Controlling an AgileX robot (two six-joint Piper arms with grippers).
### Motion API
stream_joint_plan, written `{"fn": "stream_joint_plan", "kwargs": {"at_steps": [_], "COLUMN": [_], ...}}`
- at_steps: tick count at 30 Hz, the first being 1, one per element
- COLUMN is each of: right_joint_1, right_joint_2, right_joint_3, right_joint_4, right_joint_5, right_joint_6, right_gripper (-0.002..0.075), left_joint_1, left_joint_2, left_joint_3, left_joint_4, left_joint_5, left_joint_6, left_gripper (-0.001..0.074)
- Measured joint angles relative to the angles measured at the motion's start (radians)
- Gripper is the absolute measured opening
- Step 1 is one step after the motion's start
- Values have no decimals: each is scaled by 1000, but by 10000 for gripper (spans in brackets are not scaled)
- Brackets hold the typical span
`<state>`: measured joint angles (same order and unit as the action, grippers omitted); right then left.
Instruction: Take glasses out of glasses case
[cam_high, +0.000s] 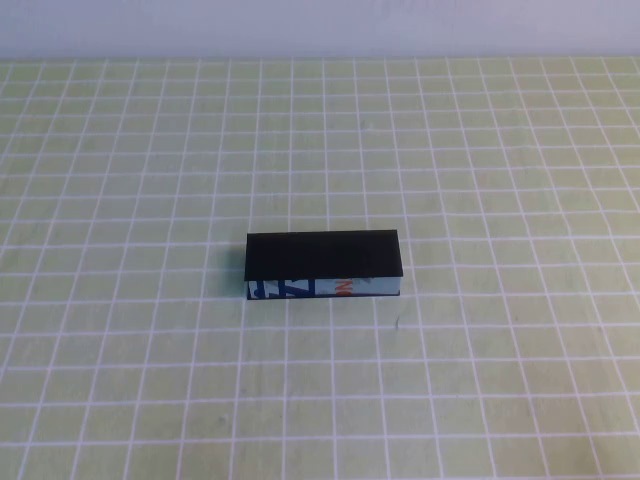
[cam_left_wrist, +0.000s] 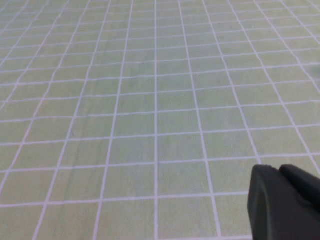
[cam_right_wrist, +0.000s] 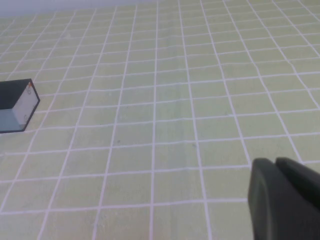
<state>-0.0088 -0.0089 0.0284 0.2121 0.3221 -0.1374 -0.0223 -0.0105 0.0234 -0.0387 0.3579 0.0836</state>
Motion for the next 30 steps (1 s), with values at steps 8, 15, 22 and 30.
{"fn": "stream_joint_plan", "kwargs": {"at_steps": [8, 15, 22, 30], "right_joint_1": [0, 0, 0, 0], "right_joint_2": [0, 0, 0, 0], "right_joint_3": [0, 0, 0, 0], "right_joint_4": [0, 0, 0, 0], "right_joint_5": [-2, -1, -1, -1], "right_joint_6": [0, 0, 0, 0], "right_gripper": [-18, -18, -18, -18], "left_joint_1": [0, 0, 0, 0], "left_joint_2": [0, 0, 0, 0], "left_joint_3": [0, 0, 0, 0], "left_joint_4": [0, 0, 0, 3], "left_joint_5": [0, 0, 0, -39], "left_joint_6": [0, 0, 0, -1], "left_gripper": [-4, -4, -4, -4]}}
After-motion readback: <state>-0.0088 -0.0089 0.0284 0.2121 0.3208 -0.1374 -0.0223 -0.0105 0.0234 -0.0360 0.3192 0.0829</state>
